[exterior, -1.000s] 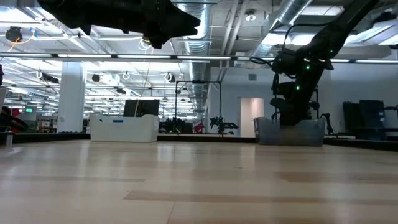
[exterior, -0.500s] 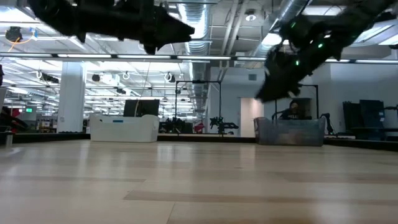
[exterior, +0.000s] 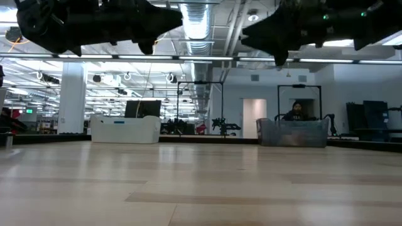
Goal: Sort & place blocks by color
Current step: Return to Home Position
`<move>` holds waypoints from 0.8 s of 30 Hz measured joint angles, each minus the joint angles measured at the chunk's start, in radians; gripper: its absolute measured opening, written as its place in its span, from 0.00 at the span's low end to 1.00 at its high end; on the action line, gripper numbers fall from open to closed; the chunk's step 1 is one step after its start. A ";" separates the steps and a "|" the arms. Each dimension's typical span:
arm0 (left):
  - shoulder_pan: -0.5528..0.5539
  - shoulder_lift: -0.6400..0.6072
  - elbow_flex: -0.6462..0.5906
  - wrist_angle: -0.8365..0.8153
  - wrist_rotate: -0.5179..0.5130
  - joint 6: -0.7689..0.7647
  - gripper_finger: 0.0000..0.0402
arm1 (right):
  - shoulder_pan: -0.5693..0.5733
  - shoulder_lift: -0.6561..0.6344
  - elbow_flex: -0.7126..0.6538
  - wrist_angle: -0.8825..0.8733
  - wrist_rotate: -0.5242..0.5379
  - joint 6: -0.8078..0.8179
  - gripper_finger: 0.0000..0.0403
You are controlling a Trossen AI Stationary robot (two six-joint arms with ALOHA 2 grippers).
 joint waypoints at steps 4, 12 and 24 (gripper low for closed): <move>-0.008 -0.060 -0.021 0.030 0.026 0.004 0.16 | 0.032 -0.075 0.001 -0.041 0.000 -0.057 0.22; -0.006 -0.391 -0.199 -0.048 -0.033 0.077 0.01 | 0.087 -0.468 0.002 -0.428 0.000 -0.128 0.04; 0.055 -0.583 -0.376 -0.095 0.033 0.051 0.02 | 0.170 -0.659 -0.190 -0.363 0.001 -0.176 0.02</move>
